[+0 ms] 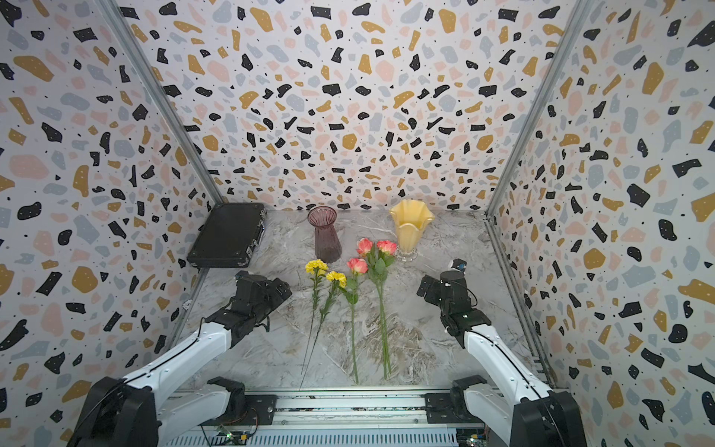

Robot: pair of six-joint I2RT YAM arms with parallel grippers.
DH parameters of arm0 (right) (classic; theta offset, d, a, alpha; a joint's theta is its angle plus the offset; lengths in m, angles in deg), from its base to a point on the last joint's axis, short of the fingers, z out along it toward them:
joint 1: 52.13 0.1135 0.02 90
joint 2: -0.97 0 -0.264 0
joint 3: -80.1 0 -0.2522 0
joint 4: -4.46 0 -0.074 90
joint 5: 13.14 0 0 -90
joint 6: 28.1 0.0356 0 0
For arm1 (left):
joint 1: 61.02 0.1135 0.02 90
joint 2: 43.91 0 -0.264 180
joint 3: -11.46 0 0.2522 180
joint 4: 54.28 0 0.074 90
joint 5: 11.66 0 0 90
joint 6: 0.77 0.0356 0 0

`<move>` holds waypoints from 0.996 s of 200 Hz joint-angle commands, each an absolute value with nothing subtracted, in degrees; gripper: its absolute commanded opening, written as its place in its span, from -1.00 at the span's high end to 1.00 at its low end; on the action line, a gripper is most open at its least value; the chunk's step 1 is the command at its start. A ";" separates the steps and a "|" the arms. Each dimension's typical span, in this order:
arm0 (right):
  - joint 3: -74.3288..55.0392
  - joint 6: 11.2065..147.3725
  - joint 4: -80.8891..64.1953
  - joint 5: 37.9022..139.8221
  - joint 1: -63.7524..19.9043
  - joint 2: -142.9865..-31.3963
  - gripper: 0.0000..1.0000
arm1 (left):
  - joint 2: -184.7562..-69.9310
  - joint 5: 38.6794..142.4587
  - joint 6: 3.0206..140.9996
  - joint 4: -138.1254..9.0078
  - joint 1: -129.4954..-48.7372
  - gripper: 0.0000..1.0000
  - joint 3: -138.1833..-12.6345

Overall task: Arrange the flowers in different vases according to their colors
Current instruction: Pick up the flower at the center of the board.

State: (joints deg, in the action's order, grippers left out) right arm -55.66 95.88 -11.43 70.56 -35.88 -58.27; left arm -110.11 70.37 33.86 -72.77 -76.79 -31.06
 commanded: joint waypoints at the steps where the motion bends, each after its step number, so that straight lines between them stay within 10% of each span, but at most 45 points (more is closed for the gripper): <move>1: -49.06 91.63 -11.35 74.32 -29.02 -65.04 -0.89 | -116.87 71.67 29.25 -73.89 -76.49 -0.99 -34.39; 116: -33.19 94.20 -18.06 74.75 -6.40 -89.60 -0.14 | -112.11 71.57 37.28 -76.94 -76.68 -0.99 -36.97; 199: -27.30 94.86 -22.01 74.13 -2.00 -97.79 0.04 | -107.87 68.58 33.94 -74.02 -76.70 -0.99 -32.87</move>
